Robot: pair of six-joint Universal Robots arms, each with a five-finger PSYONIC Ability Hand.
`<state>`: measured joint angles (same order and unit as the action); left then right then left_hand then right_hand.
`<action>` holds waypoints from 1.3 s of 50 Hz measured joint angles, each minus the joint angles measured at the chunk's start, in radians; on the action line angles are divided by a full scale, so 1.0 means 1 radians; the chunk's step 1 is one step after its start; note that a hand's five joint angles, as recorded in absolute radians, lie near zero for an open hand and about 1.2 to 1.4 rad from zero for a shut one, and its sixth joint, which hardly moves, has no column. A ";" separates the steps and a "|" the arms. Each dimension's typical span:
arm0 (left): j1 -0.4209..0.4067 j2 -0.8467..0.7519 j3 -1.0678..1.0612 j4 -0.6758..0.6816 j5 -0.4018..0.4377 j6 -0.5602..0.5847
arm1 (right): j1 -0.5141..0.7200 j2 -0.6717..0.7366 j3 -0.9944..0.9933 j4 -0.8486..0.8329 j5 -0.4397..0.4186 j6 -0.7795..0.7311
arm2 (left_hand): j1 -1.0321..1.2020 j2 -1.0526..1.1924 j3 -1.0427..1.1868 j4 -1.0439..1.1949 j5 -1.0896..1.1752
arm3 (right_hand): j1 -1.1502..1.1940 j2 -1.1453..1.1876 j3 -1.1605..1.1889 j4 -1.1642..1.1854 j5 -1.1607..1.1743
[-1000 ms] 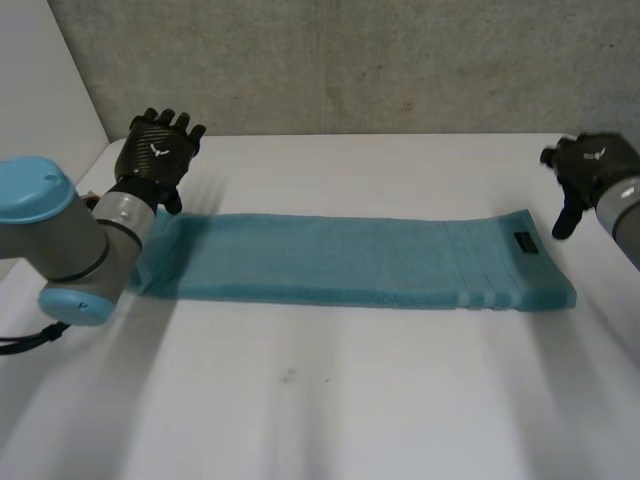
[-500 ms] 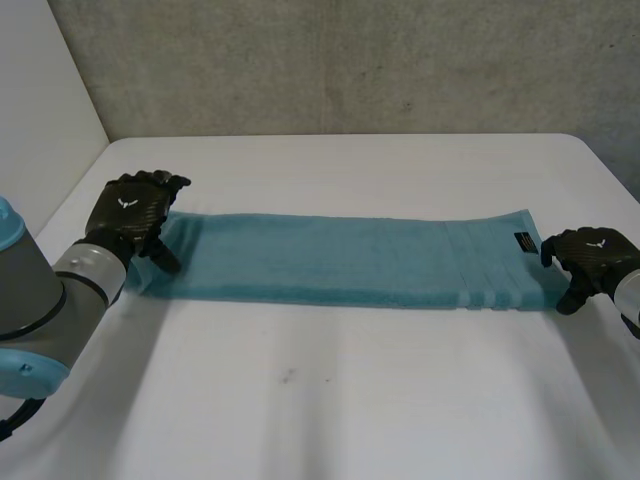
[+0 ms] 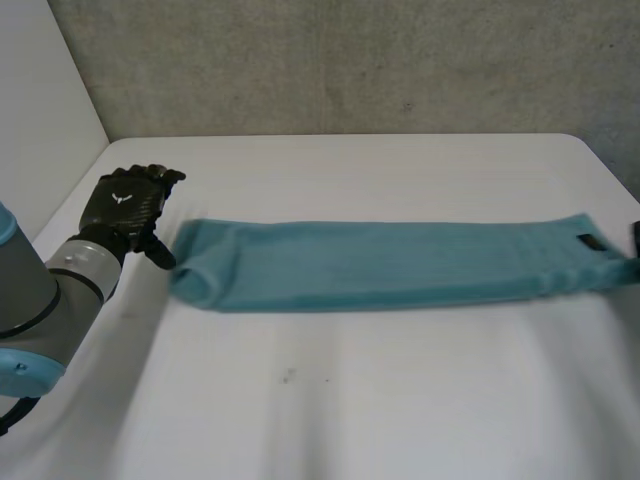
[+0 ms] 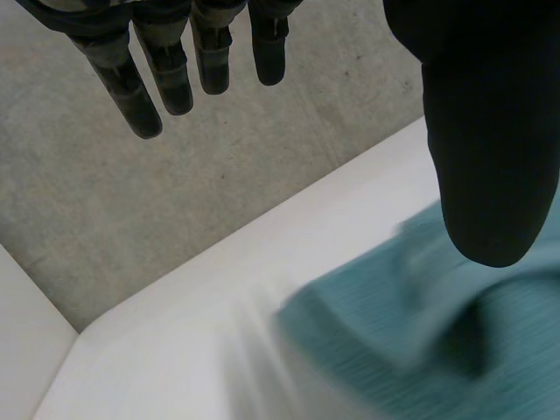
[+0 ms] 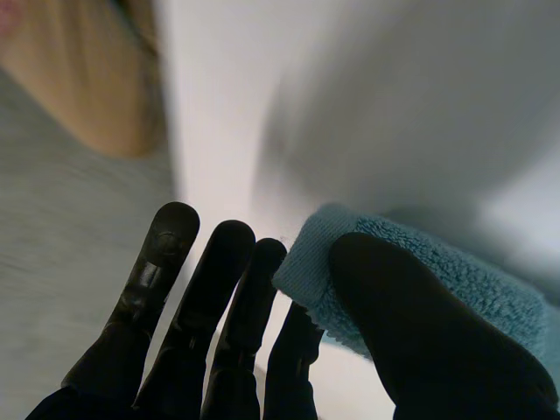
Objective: Fold the laundry
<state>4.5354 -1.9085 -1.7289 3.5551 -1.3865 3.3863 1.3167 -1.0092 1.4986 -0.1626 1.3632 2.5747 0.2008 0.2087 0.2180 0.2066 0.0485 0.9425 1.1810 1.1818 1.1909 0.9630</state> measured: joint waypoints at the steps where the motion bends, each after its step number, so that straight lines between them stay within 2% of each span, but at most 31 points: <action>1: 0.002 0.003 0.000 0.000 0.000 0.000 | -0.016 -0.001 -0.013 0.001 0.013 -0.009 | 0.000 0.000 0.000 0.000 0.000 | 0.007 0.000 0.000 0.000 0.004; 7: 0.011 0.017 0.000 -0.003 0.000 -0.003 | -0.094 0.009 -0.111 0.028 0.068 -0.112 | 0.000 0.000 0.000 0.000 0.000 | 0.008 0.000 0.000 0.000 0.012; 13: 0.015 0.022 -0.001 -0.008 -0.001 -0.004 | -0.077 0.010 -0.179 0.058 0.093 -0.167 | 0.000 0.000 0.000 0.000 0.000 | 0.008 0.000 0.000 0.000 0.015; 22: -0.006 0.039 0.000 -0.011 0.000 -0.008 | 0.237 -0.071 -0.247 0.074 0.121 -0.067 | 0.000 0.000 0.000 0.000 0.000 | 0.016 0.000 0.004 0.001 0.020; 27: -0.099 0.047 0.006 -0.012 0.000 -0.016 | 0.366 -0.082 -0.251 0.076 0.176 -0.057 | 0.000 0.000 0.000 0.000 0.000 | 0.016 0.000 0.004 0.001 0.021; 29: -0.122 0.048 0.007 -0.012 -0.001 -0.020 | 0.377 -0.082 -0.249 0.077 0.186 -0.057 | 0.000 0.000 0.000 0.000 0.000 | 0.016 0.000 0.004 0.001 0.021; 32: -0.205 0.046 0.006 -0.013 -0.013 -0.049 | 0.398 -0.081 -0.234 0.078 0.212 -0.061 | 0.000 0.000 0.000 0.000 0.000 | 0.016 0.000 0.004 0.001 0.021; 39: -0.321 0.010 0.017 -0.010 -0.041 -0.114 | 0.363 -0.086 -0.153 0.067 0.218 -0.061 | 0.001 0.000 0.000 0.001 0.000 | 0.016 0.000 0.005 0.001 0.021; 47: -0.430 -0.117 0.089 -0.001 -0.051 -0.140 | 0.283 -0.136 -0.025 0.027 0.189 -0.055 | 0.001 0.000 0.000 0.001 0.000 | 0.016 0.000 0.005 0.001 0.022; 54: -0.467 -0.234 0.179 0.001 -0.071 -0.135 | 0.234 -0.197 0.079 -0.028 0.150 -0.052 | 0.001 0.000 0.000 0.001 0.000 | 0.016 0.000 0.005 0.001 0.022; 58: -0.475 -0.349 0.284 -0.004 -0.128 -0.118 | 0.195 -0.237 0.141 -0.067 0.126 -0.052 | 0.001 0.000 0.000 0.001 0.000 | 0.016 0.000 0.005 0.001 0.022; 65: -0.456 -0.431 0.367 -0.004 -0.213 -0.056 | 0.136 -0.250 0.150 -0.077 0.116 -0.058 | 0.001 0.000 0.000 0.001 0.000 | 0.016 0.000 0.005 0.001 0.022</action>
<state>4.0798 -2.3398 -1.3623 3.5510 -1.5997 3.3301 1.4532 -1.2596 1.6484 -0.2394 1.4796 2.5170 0.2022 0.2088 0.2181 0.2078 0.0485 0.9581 1.1810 1.1866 1.1917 0.9854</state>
